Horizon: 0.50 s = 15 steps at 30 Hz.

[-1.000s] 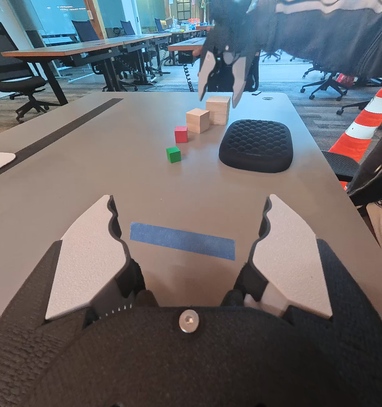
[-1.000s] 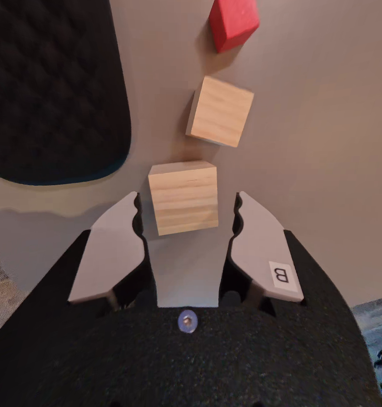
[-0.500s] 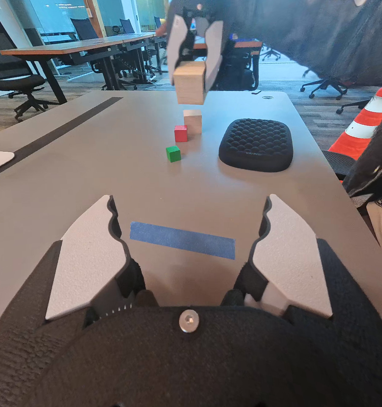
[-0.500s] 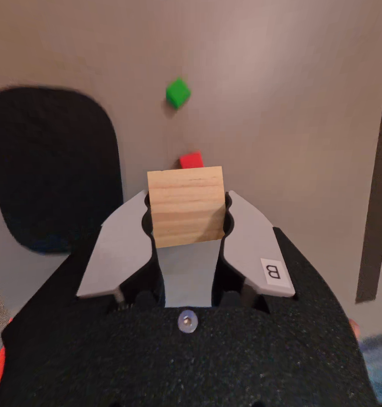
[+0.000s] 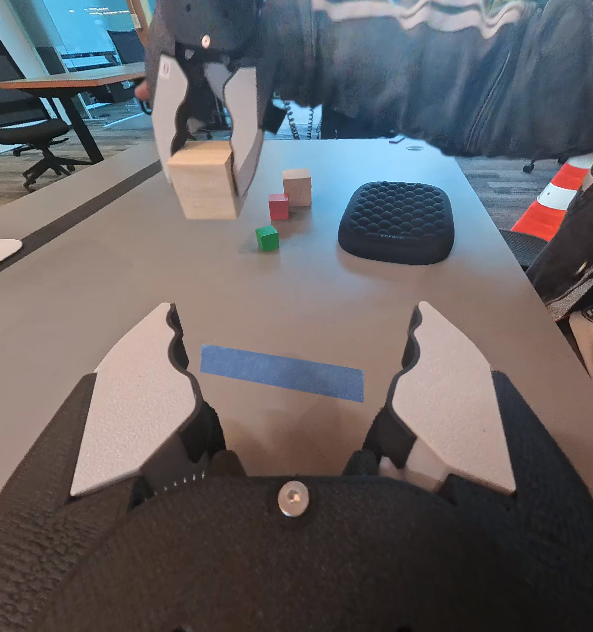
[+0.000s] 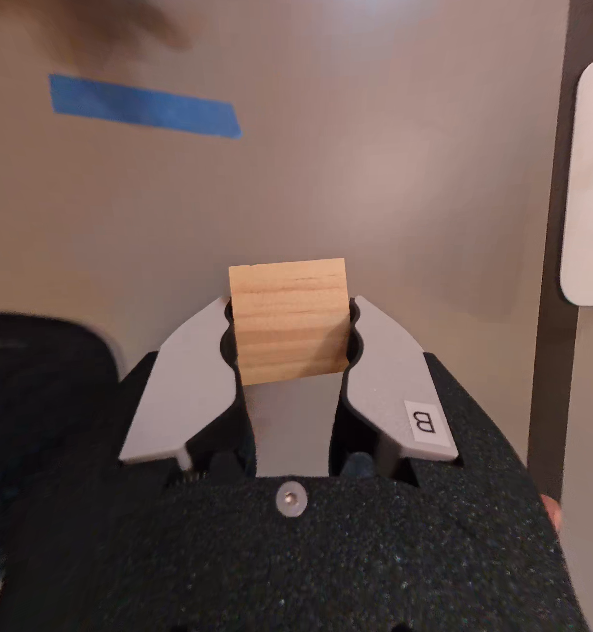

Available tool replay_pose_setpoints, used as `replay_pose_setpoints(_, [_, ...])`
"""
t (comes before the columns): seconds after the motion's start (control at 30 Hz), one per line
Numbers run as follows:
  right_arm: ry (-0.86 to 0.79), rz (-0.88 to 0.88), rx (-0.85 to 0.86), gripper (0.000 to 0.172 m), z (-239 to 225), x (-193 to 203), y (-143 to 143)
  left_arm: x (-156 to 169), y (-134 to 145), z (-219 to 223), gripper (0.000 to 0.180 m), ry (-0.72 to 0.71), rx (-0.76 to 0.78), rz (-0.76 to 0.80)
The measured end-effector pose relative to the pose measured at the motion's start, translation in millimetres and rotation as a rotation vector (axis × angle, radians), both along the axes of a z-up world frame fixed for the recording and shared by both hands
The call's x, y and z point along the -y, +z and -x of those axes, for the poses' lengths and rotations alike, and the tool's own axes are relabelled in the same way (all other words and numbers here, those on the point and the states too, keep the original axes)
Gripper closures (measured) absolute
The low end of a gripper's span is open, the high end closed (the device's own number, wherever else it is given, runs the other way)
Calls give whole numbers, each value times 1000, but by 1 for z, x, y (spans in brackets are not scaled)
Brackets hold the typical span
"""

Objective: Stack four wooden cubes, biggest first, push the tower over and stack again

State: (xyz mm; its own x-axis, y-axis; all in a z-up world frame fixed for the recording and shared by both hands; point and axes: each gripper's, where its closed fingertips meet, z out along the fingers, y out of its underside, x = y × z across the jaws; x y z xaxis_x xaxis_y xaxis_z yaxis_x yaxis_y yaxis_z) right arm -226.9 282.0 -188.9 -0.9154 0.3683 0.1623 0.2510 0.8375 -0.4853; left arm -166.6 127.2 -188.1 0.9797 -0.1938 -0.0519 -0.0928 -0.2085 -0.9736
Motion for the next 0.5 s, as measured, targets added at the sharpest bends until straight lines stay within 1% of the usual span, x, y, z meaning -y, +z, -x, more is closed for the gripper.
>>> replay_pose_setpoints(0.1, [-23, 64, -11, 109, 17, 12, -17, 0, 1, 1, 57, 4, 11, -3])
replay_pose_setpoints(0.23, [-29, 99, 6, 109, 24, 23, -36, 0, 1, 1, 57, 3, 12, -4])
replay_pose_setpoints(0.5, [-46, 108, 21, 109, 23, 25, -53, 1, 0, 1, 57, 0, 7, -2])
